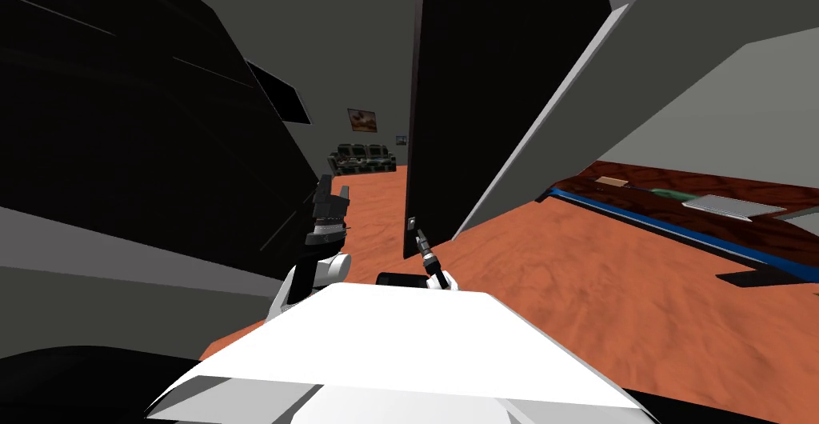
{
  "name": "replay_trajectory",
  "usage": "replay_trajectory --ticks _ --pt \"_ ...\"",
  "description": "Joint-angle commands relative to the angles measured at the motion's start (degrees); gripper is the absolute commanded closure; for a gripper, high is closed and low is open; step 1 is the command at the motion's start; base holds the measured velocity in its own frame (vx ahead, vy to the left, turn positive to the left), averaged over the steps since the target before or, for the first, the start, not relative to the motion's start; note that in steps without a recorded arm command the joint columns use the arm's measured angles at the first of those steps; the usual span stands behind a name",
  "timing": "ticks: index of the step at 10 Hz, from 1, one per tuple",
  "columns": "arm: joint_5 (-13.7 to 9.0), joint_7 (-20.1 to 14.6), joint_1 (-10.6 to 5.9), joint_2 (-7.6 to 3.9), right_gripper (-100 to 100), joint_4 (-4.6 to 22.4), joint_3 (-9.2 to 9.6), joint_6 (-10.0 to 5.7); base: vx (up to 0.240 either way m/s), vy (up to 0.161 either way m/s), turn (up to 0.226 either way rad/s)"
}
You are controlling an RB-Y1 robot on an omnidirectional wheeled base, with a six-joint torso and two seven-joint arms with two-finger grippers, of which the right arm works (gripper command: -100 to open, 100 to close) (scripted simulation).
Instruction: Push the door open
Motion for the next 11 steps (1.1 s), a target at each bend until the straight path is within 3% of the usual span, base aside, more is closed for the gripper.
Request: replay_trajectory --ticks 1,6,7,11 --pt "0.0 0.1 -0.1 0.1 -100 0.4 -0.2 -0.3 0.183 0.072 0.026" --pt "-0.2 0.3 -0.25 0.6 -100 1.5 -0.76 -0.92 0.188 0.055 0.024" --pt "-0.2 0.3 -0.25 0.6 100 1.5 -0.76 -0.92 -0.026 -0.003 -0.003" --pt "-0.2 0.3 -0.25 0.6 100 1.5 -0.76 -0.92 -0.021 -0.006 0.001"
